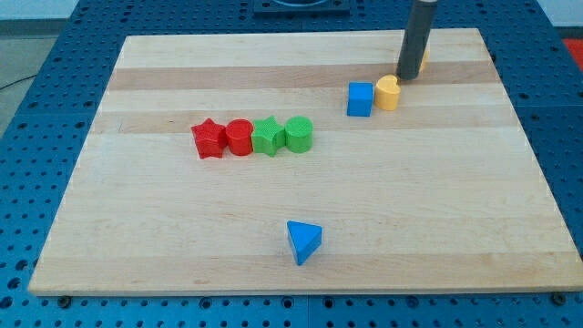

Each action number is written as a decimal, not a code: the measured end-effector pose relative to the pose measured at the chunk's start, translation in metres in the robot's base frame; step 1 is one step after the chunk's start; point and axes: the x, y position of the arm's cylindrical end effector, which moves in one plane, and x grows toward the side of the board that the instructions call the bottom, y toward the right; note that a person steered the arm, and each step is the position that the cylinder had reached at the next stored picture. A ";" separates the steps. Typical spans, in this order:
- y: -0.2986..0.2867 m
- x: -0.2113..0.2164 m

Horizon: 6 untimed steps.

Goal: Push the yellow heart towards the top right side of the board

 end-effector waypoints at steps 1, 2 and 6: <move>0.004 -0.024; 0.007 -0.036; -0.090 0.095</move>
